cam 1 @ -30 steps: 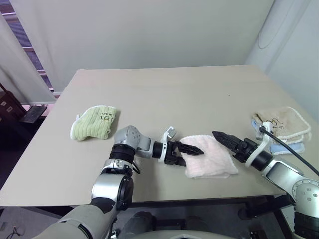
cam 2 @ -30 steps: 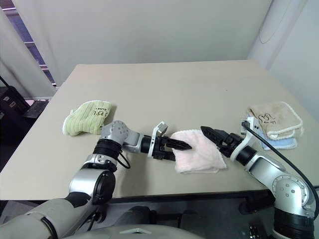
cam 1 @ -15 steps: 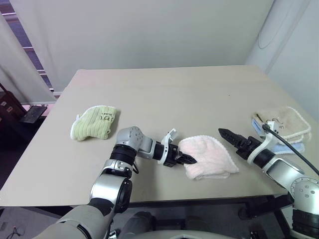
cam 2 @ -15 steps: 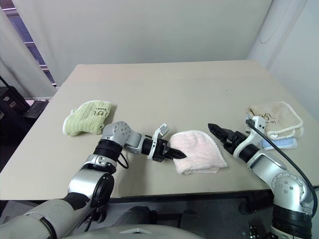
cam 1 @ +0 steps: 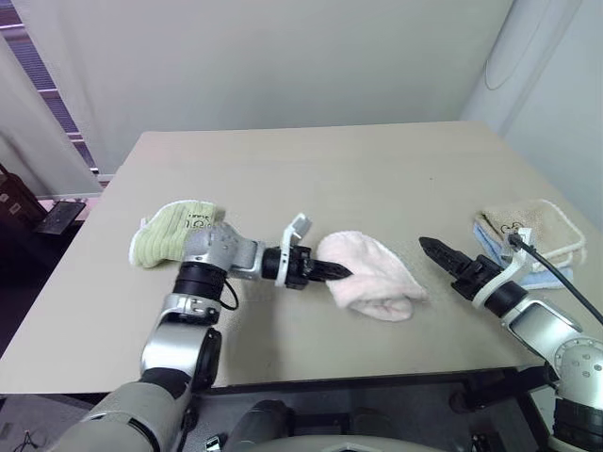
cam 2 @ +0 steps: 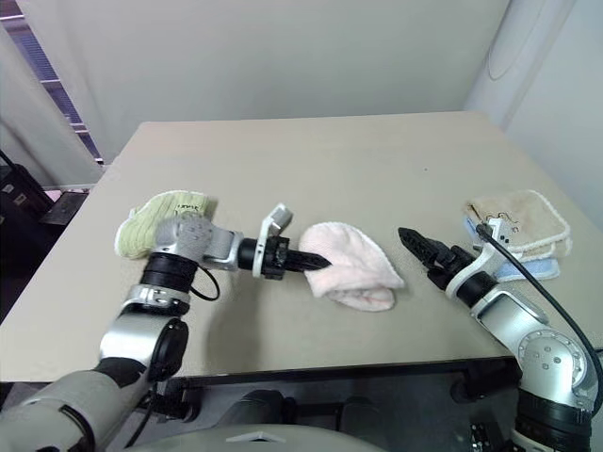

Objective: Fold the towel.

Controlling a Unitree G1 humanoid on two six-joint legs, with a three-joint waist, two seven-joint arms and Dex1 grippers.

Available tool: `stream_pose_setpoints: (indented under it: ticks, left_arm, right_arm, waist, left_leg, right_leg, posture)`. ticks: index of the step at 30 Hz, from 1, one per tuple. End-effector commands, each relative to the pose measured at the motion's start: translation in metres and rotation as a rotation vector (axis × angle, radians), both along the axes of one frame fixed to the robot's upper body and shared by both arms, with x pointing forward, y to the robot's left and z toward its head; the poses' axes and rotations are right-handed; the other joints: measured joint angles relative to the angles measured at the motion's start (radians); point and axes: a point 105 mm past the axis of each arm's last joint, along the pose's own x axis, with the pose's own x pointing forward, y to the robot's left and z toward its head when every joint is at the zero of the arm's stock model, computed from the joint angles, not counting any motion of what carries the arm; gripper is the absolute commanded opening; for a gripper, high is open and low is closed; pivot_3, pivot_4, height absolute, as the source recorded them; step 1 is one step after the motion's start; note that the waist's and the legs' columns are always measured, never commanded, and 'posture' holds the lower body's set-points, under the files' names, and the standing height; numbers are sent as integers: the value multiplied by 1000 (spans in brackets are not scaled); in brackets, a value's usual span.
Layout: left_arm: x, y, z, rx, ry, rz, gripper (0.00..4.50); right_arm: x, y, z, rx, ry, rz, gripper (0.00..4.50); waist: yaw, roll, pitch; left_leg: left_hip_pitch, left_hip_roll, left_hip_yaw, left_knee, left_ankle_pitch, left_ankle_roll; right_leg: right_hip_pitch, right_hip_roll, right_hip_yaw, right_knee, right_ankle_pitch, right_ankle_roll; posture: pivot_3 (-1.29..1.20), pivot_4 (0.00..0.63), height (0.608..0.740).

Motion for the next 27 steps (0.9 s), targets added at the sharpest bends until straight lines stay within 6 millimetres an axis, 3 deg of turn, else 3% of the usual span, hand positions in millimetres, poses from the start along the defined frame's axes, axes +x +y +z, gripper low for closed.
stream_pose_setpoints:
  ticks: [1,5,9,15,18,21,27]
  left_arm:
    - [24,19,50,-73,-164,93,35]
    - [58,48,83,-93,-239,300,35]
    - [79,76,110,-94,-313,455,35]
    - [112,141,136,-10,-469,768,35]
    - [123,186,150,8,-516,977,35]
    - [125,213,147,53,-507,1094,35]
    - [115,246,103,156,-390,1215,35]
  right_arm:
    - [6,1,9,5,-53,1,4500]
    - [13,7,7,13,-58,15,4500]
    - [20,13,4,13,-54,37,4500]
    - [28,17,1,7,-53,61,4500]
    - [31,18,-3,-11,-48,77,4500]
    - [33,21,-5,-15,-45,95,4500]
    - [35,25,-9,-41,-38,129,4500]
  waist:
    - [0,0,0]
    - [1,0,0]
    - [0,0,0]
    - [0,-1,1]
    - [1,-2,1]
    - [0,-2,1]
    - [-1,-2,1]
  left_leg:
    - [0,0,0,0,0,0]
    - [0,0,0,0,0,0]
    - [0,0,0,-1,0,0]
    - [0,0,1,-6,1,-2]
    - [0,0,1,-8,1,-2]
    - [0,0,1,-9,1,-2]
    - [1,-1,2,-9,2,-2]
  right_leg:
    - [0,0,0,0,0,0]
    - [0,0,0,0,0,0]
    - [-1,0,0,0,2,3]
    - [-5,1,2,1,2,4]
    - [-6,1,2,1,2,4]
    - [-6,1,2,1,3,4]
    - [-6,0,3,2,3,4]
  posture:
    - [0,0,740]
    - [0,0,740]
    - [0,0,740]
    - [0,0,740]
    - [0,0,740]
    - [0,0,740]
    - [0,0,740]
